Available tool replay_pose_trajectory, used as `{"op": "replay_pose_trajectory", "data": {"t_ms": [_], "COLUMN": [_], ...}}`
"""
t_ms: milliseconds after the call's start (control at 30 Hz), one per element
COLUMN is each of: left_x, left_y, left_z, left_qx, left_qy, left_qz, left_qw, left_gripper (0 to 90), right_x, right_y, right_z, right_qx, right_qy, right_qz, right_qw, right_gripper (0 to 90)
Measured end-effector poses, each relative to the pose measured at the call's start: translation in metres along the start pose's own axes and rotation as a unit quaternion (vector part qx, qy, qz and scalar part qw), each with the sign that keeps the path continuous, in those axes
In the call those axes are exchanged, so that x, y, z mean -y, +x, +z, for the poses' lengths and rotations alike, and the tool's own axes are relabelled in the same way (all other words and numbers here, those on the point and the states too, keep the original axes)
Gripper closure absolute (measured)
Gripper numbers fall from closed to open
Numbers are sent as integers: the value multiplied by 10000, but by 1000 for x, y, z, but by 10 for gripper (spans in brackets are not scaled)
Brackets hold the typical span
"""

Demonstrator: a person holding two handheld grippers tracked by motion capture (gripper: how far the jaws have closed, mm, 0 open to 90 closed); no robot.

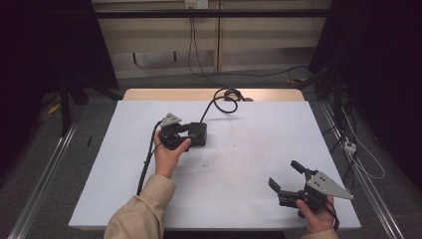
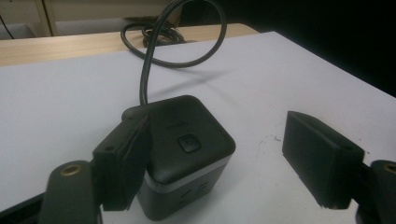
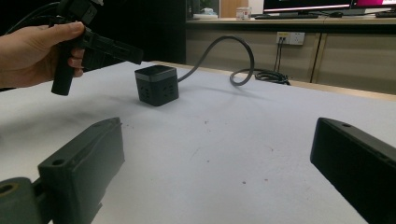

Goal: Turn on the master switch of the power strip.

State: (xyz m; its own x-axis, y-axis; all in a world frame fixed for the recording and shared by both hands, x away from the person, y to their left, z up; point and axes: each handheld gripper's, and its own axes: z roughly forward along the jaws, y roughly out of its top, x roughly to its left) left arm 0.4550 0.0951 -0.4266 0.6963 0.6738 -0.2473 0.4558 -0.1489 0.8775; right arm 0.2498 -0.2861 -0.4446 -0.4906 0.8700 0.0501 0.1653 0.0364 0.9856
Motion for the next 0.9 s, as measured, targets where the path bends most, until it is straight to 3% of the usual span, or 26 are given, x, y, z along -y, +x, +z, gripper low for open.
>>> {"op": "replay_pose_trajectory", "data": {"t_ms": [333,467,800,900], "left_x": [-1,-2,-5,-1], "left_y": [-1,-2,-5,-5], "left_z": [-6,-12,-28,-34], "left_qx": [78,112,233,279], "left_qy": [60,107,-25,-114], "left_qz": [27,139,200,132], "left_qw": [9999,9998,9995,9995], "left_gripper": [155,127,103,105], "right_x": [0,0,0,0], "right_y": [0,0,2,1], "right_z": [1,2,2,2], "right_qx": [-9,-20,-40,-47], "right_qy": [10,7,8,16], "right_qz": [2,-1,10,-5], "right_qw": [10000,10000,10000,10000], "right_gripper": [24,24,24,24]}}
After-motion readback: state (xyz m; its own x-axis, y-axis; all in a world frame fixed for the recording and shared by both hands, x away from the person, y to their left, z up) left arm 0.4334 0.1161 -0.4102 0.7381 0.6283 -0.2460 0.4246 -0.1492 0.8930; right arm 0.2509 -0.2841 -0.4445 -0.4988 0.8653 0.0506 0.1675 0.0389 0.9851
